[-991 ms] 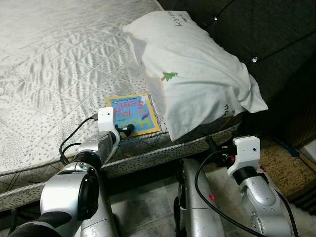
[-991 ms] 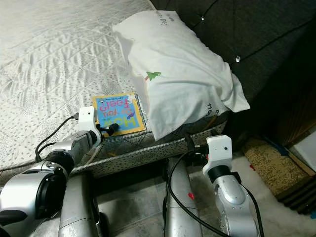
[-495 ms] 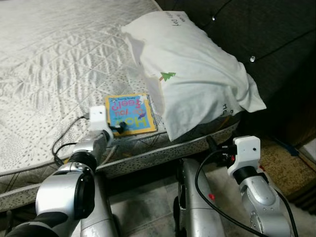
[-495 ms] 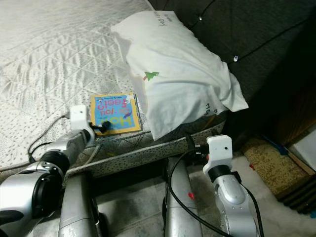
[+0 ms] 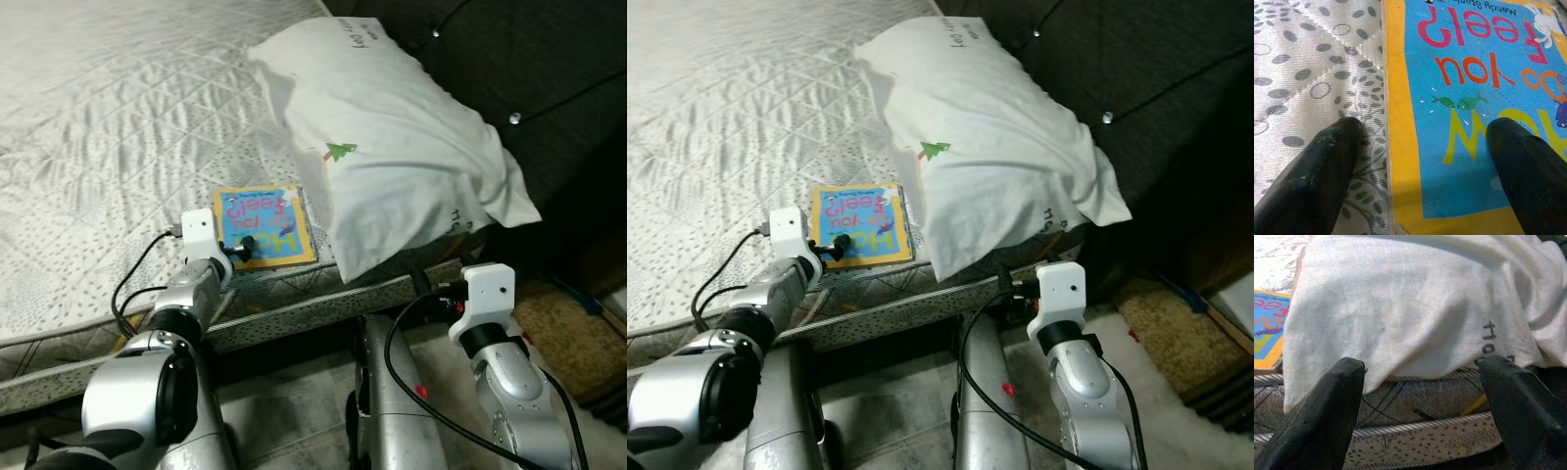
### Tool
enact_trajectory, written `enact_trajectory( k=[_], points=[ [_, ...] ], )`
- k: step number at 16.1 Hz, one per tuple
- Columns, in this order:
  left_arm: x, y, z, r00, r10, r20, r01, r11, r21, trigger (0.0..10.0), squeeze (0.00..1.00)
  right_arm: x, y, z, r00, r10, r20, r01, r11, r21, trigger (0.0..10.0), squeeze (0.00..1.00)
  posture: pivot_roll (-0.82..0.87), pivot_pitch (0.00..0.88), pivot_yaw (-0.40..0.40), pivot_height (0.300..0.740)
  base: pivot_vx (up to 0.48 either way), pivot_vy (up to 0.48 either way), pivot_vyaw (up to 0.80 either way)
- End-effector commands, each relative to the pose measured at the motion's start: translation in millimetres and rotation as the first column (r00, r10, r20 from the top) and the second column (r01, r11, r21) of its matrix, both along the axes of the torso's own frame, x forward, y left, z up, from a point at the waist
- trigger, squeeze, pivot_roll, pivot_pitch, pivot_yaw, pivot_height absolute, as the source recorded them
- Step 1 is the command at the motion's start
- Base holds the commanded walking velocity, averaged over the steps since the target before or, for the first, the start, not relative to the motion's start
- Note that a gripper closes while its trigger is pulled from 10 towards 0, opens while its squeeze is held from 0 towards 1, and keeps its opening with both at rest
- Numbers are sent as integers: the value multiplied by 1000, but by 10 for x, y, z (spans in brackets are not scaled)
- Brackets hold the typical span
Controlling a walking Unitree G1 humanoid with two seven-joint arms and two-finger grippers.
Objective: Clean up the room
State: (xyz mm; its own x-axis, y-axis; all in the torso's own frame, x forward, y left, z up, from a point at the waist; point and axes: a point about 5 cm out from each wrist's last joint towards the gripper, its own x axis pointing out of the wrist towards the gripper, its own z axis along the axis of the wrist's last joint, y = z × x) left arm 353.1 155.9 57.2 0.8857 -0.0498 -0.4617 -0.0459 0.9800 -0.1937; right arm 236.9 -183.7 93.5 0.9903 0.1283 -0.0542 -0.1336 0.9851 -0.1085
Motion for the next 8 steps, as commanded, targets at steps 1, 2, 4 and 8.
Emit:
enact_trajectory(
  k=[1, 2, 4, 8],
  points=[
    [-9, 19, -5, 1000, 10, 9, -10, 1000, 19, 10000, 0, 1, -15, 2, 1000, -8, 5, 8, 1000, -2, 10000, 0, -96, 64, -2, 490, 0, 0, 0],
    [-66, 23, -79, 999, 32, -8, -31, 999, 24, 10000, 0, -6, -31, -9, 1000, -16, 4, 16, 1000, -3, 10000, 0, -91, 66, 1, 490, 0, 0, 0],
    [-126, 5, -164, 999, 30, -31, -29, 999, 28, 10000, 0, 0, -4, -16, 1000, -19, 7, 19, 1000, 1, 10000, 0, -91, 72, 1, 490, 0, 0, 0],
    [-156, -120, -220, 997, -22, -72, 24, 999, 31, 10000, 0, -13, -6, -10, 1000, -19, 10, 19, 1000, 1, 10000, 0, -101, 72, 2, 490, 0, 0, 0]
  ],
)
